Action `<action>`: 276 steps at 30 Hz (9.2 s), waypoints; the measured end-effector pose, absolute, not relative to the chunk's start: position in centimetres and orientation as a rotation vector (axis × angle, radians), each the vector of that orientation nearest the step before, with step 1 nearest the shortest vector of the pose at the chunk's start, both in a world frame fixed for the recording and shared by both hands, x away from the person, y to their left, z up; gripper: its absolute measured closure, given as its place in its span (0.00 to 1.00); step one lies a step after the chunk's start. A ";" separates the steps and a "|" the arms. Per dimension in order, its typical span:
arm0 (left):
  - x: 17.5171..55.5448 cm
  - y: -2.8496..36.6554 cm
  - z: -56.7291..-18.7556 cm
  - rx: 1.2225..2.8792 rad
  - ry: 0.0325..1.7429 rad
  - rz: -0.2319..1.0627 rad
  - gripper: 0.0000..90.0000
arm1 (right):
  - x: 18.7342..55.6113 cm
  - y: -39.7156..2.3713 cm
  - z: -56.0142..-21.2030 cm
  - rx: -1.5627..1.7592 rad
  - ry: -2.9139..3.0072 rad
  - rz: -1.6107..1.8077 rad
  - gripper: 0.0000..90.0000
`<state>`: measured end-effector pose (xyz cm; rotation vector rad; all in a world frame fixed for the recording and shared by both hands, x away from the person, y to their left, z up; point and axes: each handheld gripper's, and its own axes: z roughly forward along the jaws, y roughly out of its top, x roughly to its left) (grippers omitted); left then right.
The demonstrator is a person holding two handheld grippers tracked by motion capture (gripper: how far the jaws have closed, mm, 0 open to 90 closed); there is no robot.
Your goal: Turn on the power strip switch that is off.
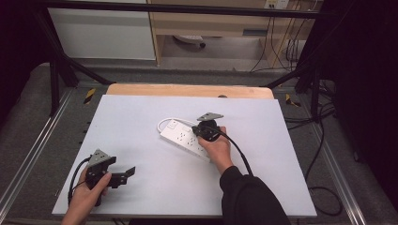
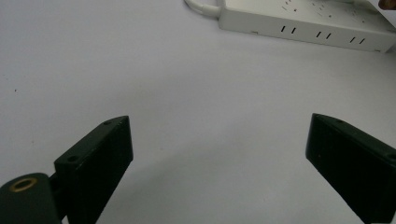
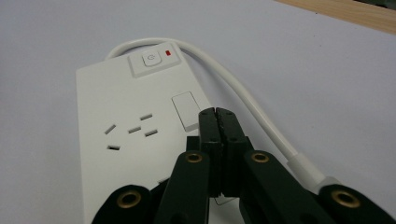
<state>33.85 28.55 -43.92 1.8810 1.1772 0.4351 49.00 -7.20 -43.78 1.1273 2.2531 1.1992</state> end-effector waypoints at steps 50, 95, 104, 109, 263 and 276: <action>33.9 28.5 -43.9 1.890 1.176 0.434 0.08 | 48.8 -7.3 -44.0 1.121 2.246 1.229 1.00; 33.9 28.5 -44.0 1.898 1.176 0.436 0.08 | 48.9 -7.4 -44.1 1.159 2.247 1.251 1.00; 33.9 28.5 -44.0 1.898 1.176 0.435 0.08 | 49.0 -7.3 -44.2 1.164 2.255 1.245 1.00; 33.9 28.5 -44.0 1.898 1.176 0.435 0.08 | 49.0 -7.3 -44.2 1.165 2.255 1.247 1.00; 33.7 28.8 -43.9 1.865 1.189 0.445 0.08 | 42.8 -26.3 -38.8 1.447 1.953 1.388 0.06; 33.7 28.9 -43.9 1.865 1.192 0.448 0.08 | 39.8 -29.2 -38.9 1.426 1.901 1.396 0.05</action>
